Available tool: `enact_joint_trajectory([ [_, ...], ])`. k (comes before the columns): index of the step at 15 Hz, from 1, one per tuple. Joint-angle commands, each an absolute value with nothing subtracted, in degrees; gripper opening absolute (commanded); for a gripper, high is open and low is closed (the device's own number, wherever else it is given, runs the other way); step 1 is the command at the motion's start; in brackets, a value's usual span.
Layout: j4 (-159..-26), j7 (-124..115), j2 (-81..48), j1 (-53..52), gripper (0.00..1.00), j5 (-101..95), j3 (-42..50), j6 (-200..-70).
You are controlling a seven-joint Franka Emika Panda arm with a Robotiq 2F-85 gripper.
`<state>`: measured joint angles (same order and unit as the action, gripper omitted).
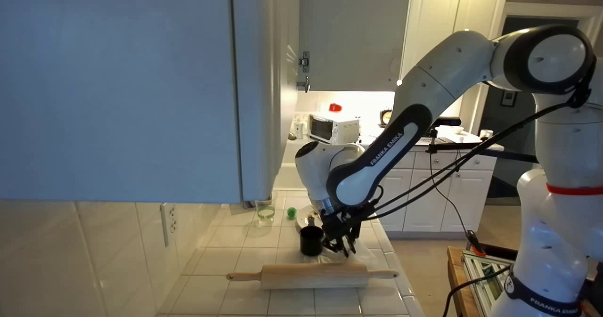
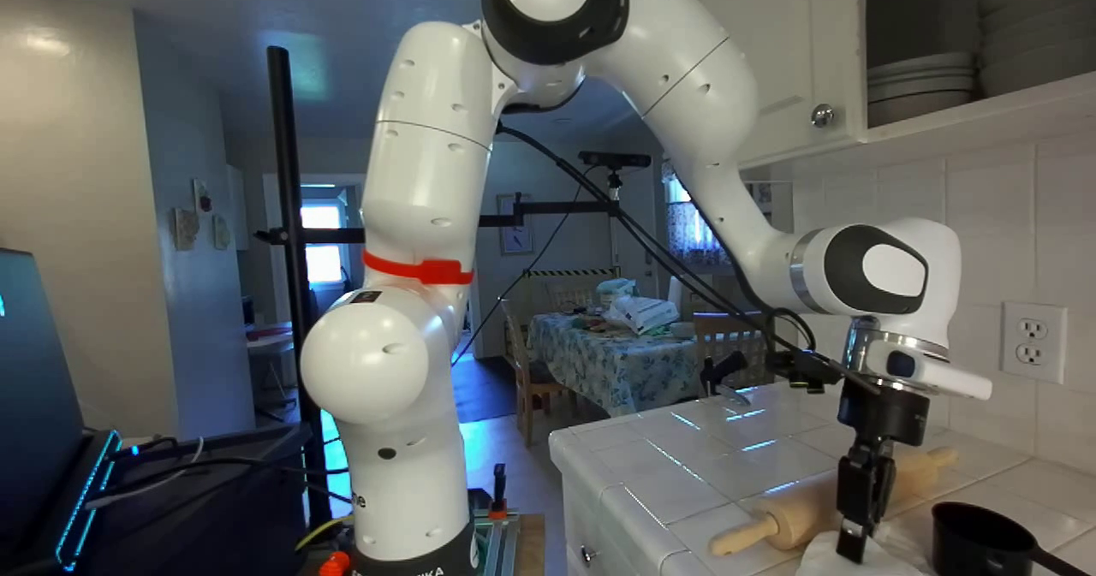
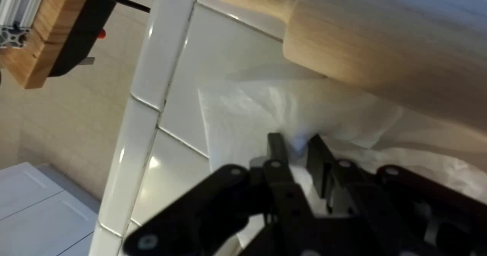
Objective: Use the tissue to wipe the cabinet's right door
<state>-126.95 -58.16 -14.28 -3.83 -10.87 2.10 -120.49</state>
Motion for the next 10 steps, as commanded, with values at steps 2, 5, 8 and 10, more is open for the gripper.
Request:
enact_joint_trajectory([
  [2,-123.6,-60.0,-18.2,-5.1,0.00,-12.9,2.8,-119.4],
  [5,-124.2,-55.7,-17.2,-4.8,0.00,-11.1,2.0,-117.3],
  [8,-126.3,-52.1,-14.1,-4.1,0.00,-7.8,1.4,-112.2],
  [10,-128.0,-51.3,-11.2,-3.9,0.00,-6.5,1.6,-109.3],
])
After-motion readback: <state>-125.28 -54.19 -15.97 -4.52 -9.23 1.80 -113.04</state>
